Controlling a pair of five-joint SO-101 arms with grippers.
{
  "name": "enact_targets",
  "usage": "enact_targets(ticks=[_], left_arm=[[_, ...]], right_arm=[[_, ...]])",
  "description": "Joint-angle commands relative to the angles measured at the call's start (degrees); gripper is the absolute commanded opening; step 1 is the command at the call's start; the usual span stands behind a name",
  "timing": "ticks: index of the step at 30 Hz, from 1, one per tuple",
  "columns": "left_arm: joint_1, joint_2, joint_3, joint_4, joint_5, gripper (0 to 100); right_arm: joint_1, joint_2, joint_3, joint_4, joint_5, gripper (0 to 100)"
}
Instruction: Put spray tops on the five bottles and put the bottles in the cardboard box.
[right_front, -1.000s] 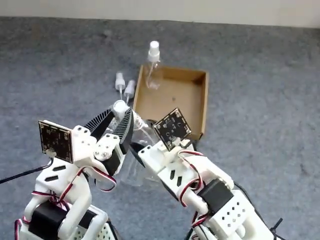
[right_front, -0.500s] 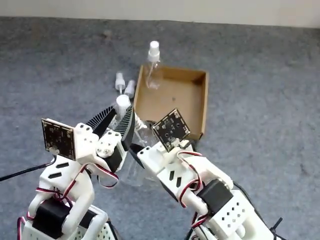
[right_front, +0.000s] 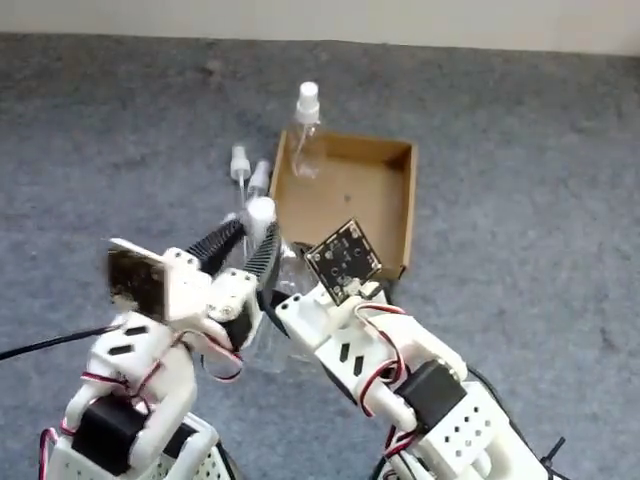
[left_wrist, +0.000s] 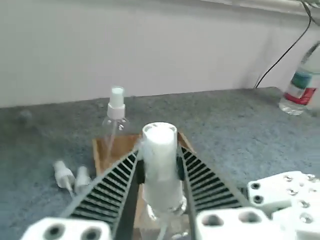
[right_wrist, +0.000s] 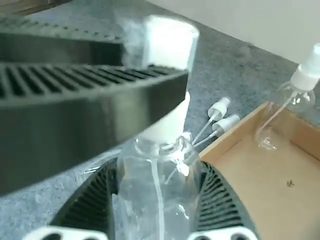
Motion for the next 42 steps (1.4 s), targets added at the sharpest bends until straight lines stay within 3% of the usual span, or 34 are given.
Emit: enact_targets(ticks=[1,4,11,18,22,31,33,38,42], left_arm=[[2.4,0.2,-0.2,0.2,-2.7,0],[2.4,0.1,-0.3,0.2,-3.7,1],[2.0,0.0,-0.3,1.4,-3.9,17],[-2.9,0.0,-3.3,5.2,-3.8,17],[-6.5,-1.6,-3.0,5.5,-3.8,17],[-7.3,-13.9,0.7,8.8,-4.2,17],[-7.5,-15.4,2.4,8.8,-7.4,17],[-10.7,-15.9,7.2,6.6,-11.7,17],[-12.2,-15.9,12.4,0.3,-13.2,17]], right_arm=[[-0.6,-2.9,-1.4,-3.1,-0.3,0.4],[-0.6,-2.9,-1.4,-3.1,-0.3,0.4],[-0.5,-2.9,-1.4,-3.1,-0.3,0.4],[-0.2,-2.9,-1.5,-3.1,-0.2,0.4],[3.6,-2.9,-1.6,-3.1,-0.2,0.4],[8.0,-2.7,-2.5,-3.8,1.6,0.4],[10.1,-2.2,-4.0,-5.1,2.7,0.4],[15.7,9.9,-13.8,-5.0,2.7,0.4],[15.9,22.4,-23.7,-4.9,2.6,0.4]])
